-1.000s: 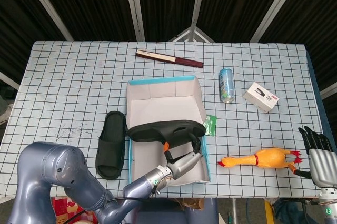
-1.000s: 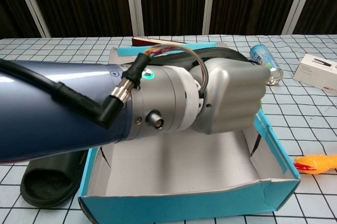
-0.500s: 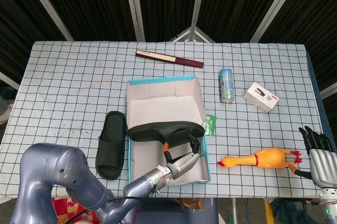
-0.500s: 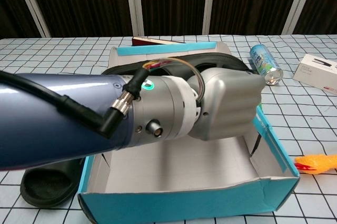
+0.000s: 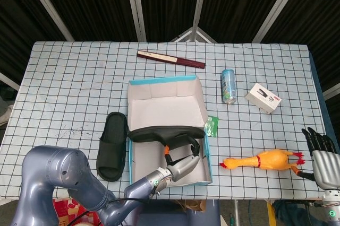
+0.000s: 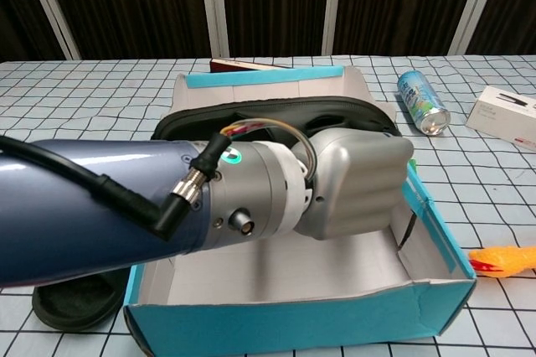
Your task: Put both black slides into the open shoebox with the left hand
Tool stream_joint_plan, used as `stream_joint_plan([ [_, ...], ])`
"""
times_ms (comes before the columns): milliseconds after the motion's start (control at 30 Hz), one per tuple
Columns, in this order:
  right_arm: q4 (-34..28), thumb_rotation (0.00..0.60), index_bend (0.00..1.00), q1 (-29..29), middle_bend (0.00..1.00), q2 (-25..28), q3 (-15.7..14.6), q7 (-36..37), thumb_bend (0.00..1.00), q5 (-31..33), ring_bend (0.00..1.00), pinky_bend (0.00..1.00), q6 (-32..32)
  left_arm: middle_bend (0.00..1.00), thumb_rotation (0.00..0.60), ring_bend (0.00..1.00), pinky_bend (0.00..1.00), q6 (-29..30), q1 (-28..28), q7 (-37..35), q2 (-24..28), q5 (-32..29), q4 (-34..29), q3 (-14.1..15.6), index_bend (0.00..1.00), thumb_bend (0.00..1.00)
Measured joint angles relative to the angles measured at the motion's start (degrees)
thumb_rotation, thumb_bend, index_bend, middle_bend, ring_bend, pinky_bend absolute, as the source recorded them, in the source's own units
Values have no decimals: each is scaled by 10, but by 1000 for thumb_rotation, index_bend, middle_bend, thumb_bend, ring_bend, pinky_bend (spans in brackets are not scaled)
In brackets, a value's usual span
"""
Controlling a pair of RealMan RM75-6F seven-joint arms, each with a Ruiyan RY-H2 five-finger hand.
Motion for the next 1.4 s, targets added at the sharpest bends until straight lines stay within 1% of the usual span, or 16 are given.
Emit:
stream_joint_plan([
  [567,-1,600,0,-1,52,1,0,2,162,0,92,67,1,561,600,337,399,-6,15,-19,-10,-9,19,0,279,546],
  [1400,1,600,0,-2,52,2,2,4,162,1,91,67,2,548,600,337,403,-39,30,-55,-18,12,61,-1,272,547],
])
